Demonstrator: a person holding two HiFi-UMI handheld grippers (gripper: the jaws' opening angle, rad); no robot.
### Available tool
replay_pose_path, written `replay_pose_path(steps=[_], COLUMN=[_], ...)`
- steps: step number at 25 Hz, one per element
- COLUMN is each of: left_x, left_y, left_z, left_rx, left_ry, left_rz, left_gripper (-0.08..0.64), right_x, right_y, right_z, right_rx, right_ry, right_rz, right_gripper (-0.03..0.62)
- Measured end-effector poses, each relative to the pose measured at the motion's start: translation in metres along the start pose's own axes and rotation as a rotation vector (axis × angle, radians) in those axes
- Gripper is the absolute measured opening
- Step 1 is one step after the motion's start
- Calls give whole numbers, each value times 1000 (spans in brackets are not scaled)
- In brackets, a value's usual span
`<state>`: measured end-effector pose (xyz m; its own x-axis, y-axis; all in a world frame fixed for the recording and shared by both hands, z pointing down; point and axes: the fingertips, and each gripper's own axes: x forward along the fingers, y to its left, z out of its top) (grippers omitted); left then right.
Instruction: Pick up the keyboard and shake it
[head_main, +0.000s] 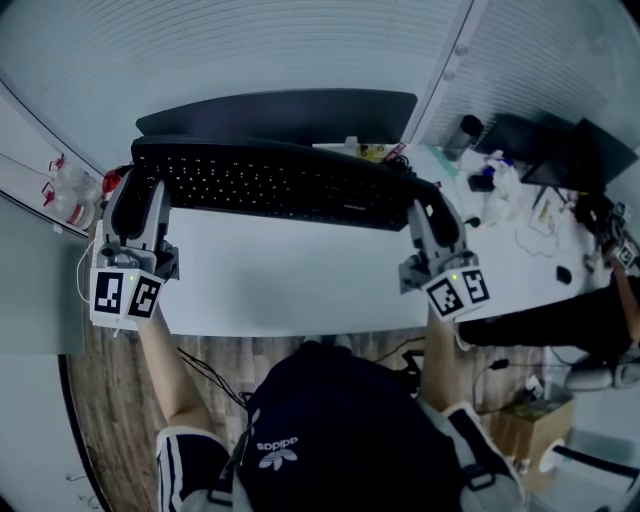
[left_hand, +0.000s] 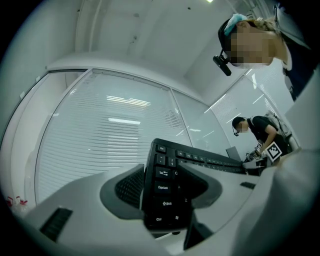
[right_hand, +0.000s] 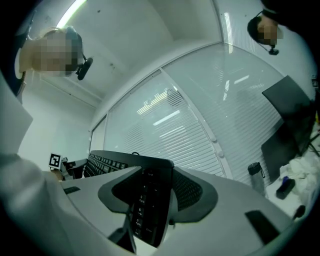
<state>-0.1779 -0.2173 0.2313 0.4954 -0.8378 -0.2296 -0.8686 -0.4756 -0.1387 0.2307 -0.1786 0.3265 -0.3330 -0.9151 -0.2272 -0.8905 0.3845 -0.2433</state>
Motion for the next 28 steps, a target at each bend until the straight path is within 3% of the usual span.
replay_pose_path(steps=[4, 10, 16, 21, 24, 28], left_x=[8, -1, -2, 2, -3, 8], left_y=[-5, -5, -1, -3, -4, 2], left_z=[7, 17, 24, 30, 26, 14], left_rx=[28, 47, 47, 94, 83, 69], left_ry=[5, -3, -10, -5, 17, 44], left_rz=[-14, -12, -33, -53, -79, -67], left_gripper=[209, 209, 209, 209, 209, 209], right_x=[-1, 3, -11, -2, -18, 2], right_y=[-10, 6, 7, 11, 17, 10], right_z=[-5, 5, -2, 3, -4, 1], right_rx=[30, -10, 61, 40, 53, 34], right_ry=[-7, 0, -11, 0, 37, 46], right_rz=[-22, 1, -22, -31, -27, -37], right_gripper=[185, 184, 184, 184, 184, 184])
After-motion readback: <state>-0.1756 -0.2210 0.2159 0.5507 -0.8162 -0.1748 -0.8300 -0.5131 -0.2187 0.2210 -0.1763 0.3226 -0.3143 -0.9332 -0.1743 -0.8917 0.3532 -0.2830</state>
